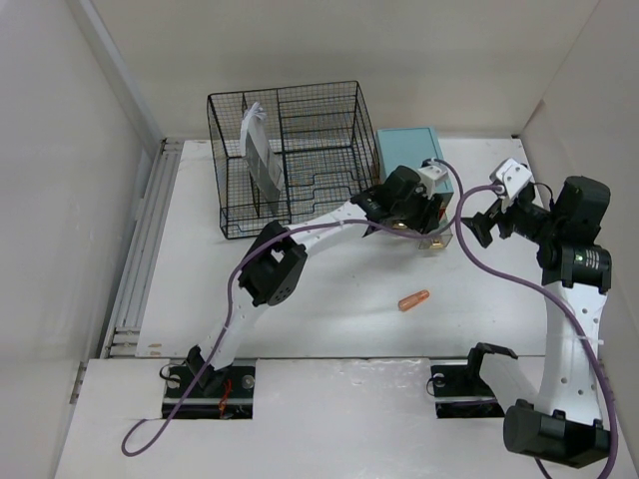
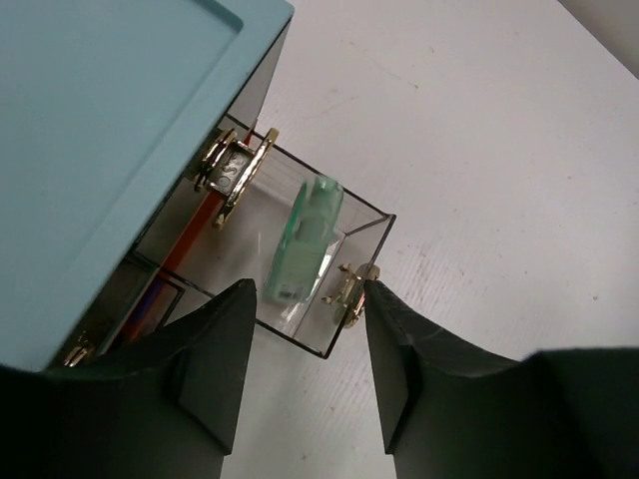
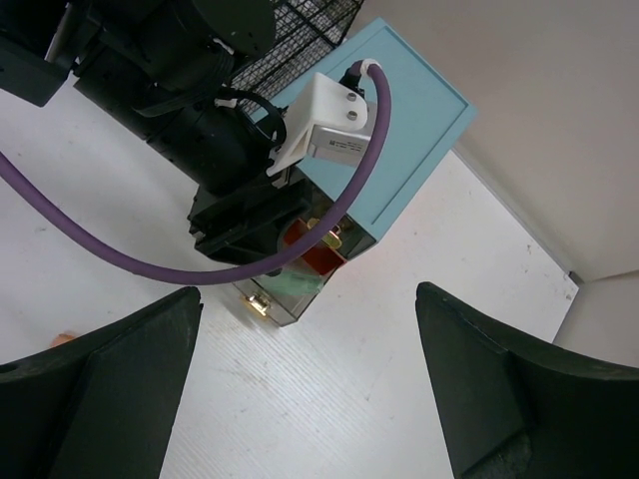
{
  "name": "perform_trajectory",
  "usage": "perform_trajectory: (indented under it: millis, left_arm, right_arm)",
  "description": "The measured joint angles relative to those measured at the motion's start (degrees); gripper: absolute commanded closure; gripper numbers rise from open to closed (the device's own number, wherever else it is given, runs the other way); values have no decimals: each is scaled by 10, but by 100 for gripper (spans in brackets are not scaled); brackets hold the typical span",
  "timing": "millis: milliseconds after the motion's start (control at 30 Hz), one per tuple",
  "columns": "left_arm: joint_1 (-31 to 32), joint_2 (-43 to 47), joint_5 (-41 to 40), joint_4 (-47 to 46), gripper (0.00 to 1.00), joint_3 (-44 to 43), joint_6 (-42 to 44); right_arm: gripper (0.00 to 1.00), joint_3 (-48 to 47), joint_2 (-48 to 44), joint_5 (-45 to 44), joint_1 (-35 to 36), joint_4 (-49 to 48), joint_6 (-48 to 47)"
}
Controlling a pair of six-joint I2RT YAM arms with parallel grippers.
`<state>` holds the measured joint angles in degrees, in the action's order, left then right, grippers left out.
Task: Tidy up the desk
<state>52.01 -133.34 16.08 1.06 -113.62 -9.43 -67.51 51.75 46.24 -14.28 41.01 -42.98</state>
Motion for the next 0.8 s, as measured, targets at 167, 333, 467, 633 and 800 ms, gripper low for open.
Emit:
perform_trajectory:
  millis: [167, 333, 467, 633, 800]
  left_arm:
    - [-3, 0, -2, 1, 51, 0, 0]
    - [-3, 3, -2, -5, 83, 9, -2]
    - [-3, 47, -5, -21, 100, 84, -10]
    - [-2, 210, -20, -75, 100, 293, -40]
    - [3, 436, -70, -146, 99, 515, -81]
  right_arm:
    - [7, 1, 0, 0, -1, -3, 0]
    - [13, 2, 0, -4, -6, -7, 4]
    - [52, 19, -8, -15, -7, -14, -9]
    - [77, 59, -16, -1, -7, 38, -119]
    - [67, 102, 6, 32, -5, 147, -333]
